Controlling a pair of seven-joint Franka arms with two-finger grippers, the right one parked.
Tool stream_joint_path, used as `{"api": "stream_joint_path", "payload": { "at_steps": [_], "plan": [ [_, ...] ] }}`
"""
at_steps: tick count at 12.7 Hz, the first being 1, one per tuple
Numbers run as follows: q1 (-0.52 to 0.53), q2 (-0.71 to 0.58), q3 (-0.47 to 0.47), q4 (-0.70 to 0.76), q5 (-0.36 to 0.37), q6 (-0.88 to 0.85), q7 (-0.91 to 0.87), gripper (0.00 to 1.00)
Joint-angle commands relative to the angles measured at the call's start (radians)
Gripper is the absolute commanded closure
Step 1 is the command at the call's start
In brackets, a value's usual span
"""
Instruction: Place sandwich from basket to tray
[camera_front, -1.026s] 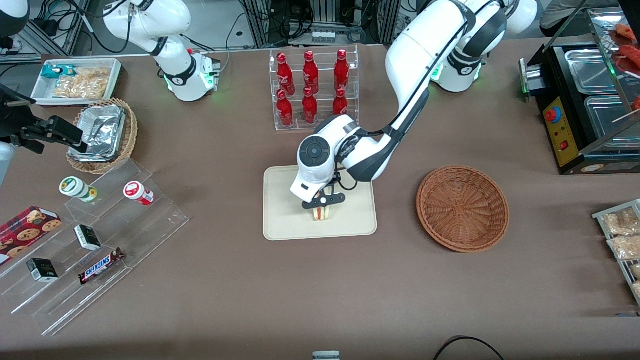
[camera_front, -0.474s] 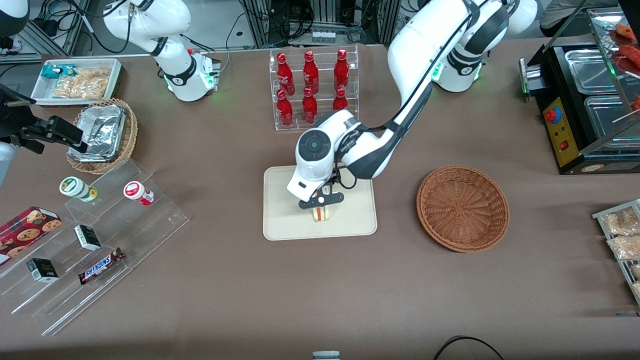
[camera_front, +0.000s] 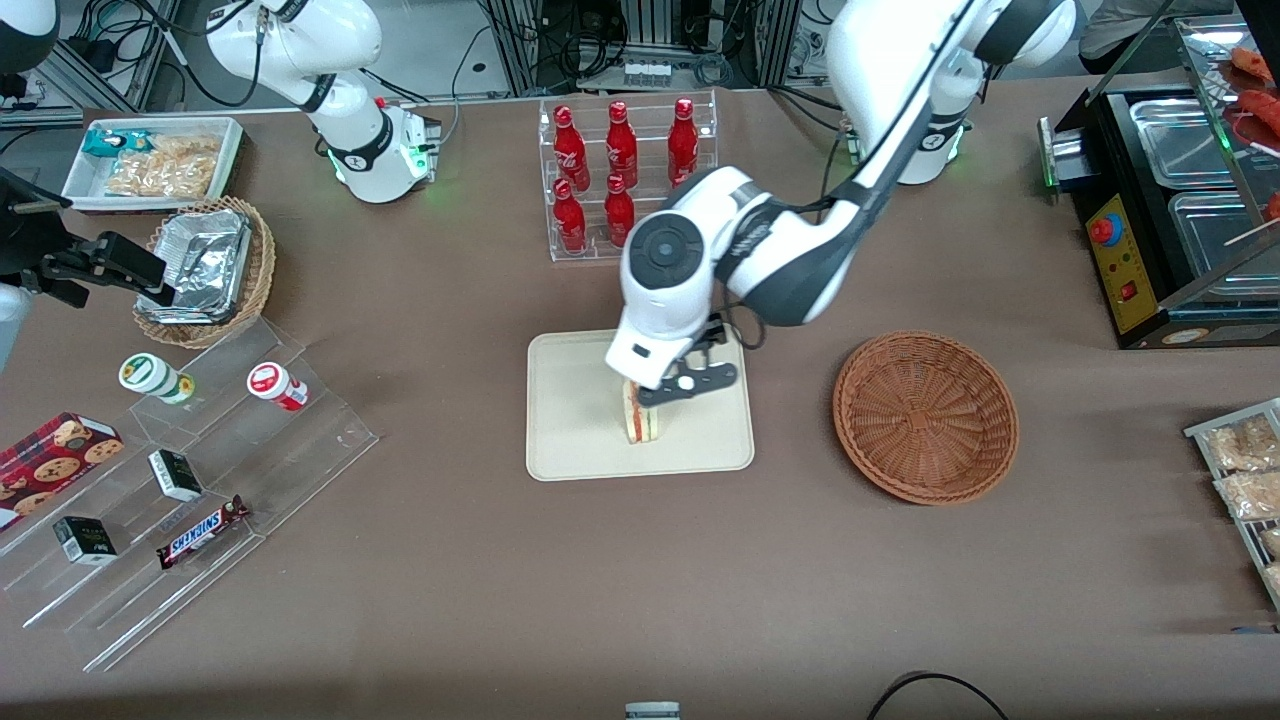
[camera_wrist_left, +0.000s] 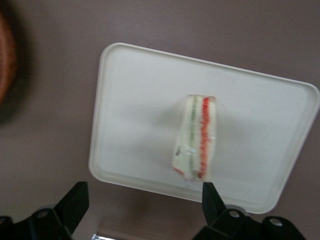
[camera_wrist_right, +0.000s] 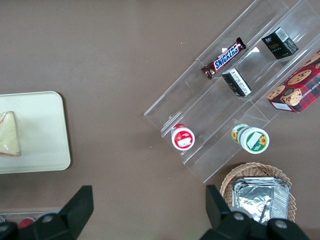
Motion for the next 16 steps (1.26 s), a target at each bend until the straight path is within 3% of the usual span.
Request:
{"api": "stream_joint_path", "payload": {
  "at_steps": [1, 9, 16],
  "plan": [
    [0.068, -0.071, 0.016, -0.067, 0.006, -0.07, 0.002, 0.0],
    [0.327, -0.362, 0.023, -0.389, 0.022, -0.074, 0.411, 0.0],
    [0.55, -0.539, 0.003, -0.481, 0.0, -0.167, 0.859, 0.0]
  ]
}}
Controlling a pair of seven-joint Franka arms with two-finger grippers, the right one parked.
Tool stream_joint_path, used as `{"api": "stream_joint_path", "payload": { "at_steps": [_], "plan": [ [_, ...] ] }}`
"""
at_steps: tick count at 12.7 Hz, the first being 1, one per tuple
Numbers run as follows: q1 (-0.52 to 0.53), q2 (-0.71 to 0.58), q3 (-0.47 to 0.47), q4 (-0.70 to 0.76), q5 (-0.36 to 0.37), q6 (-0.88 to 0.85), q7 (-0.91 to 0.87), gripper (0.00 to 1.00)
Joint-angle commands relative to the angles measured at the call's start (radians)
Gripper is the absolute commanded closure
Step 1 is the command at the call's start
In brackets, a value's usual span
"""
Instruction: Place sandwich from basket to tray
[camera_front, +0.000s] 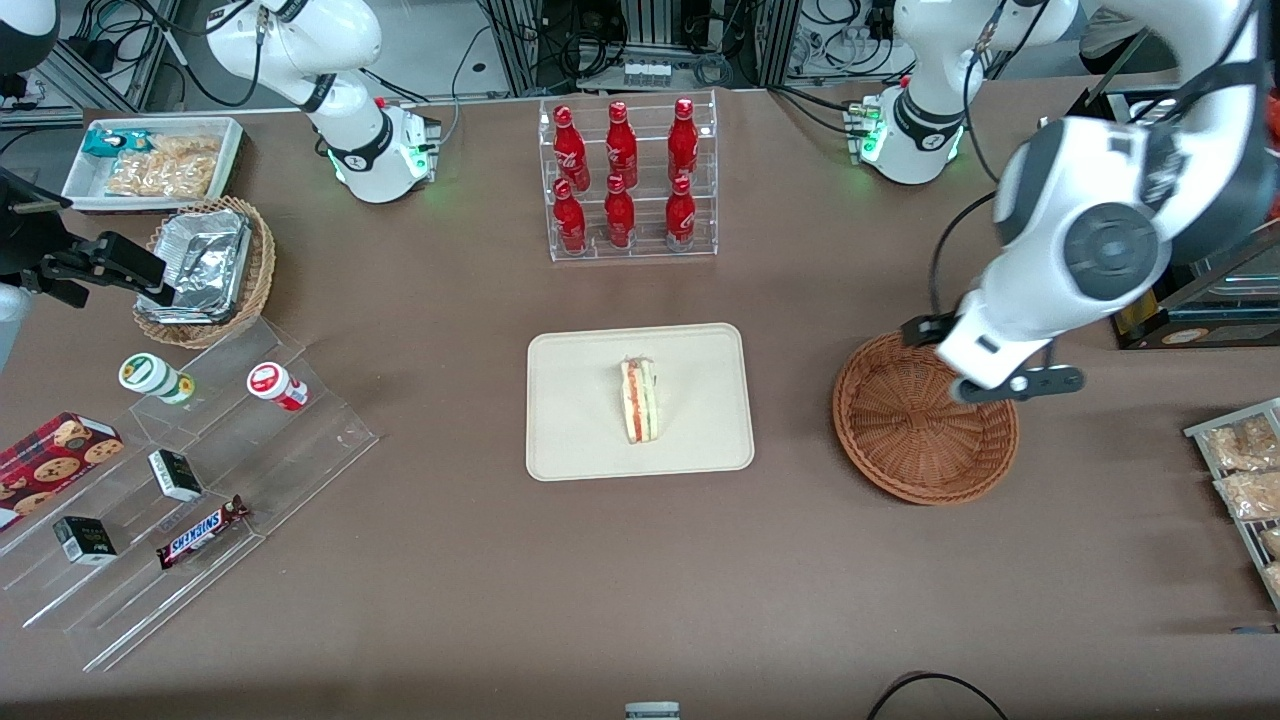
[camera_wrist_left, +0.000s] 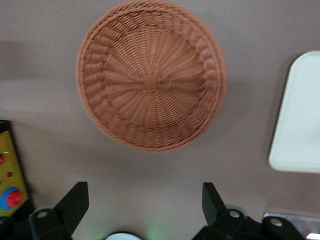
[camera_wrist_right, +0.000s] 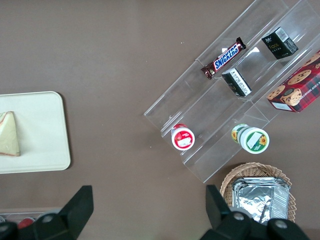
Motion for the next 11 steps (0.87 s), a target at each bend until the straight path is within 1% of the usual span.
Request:
{"api": "stream_joint_path", "payload": {
  "at_steps": [1, 6, 8, 11],
  "plan": [
    [0.06, -0.082, -0.013, -0.027, -0.019, -0.052, 0.171, 0.0],
    [0.058, -0.133, 0.057, 0.016, -0.017, -0.113, 0.323, 0.0],
    [0.057, -0.148, 0.073, 0.025, -0.016, -0.116, 0.339, 0.0],
    [0.055, -0.155, 0.072, 0.046, -0.014, -0.119, 0.334, 0.0]
  ]
}}
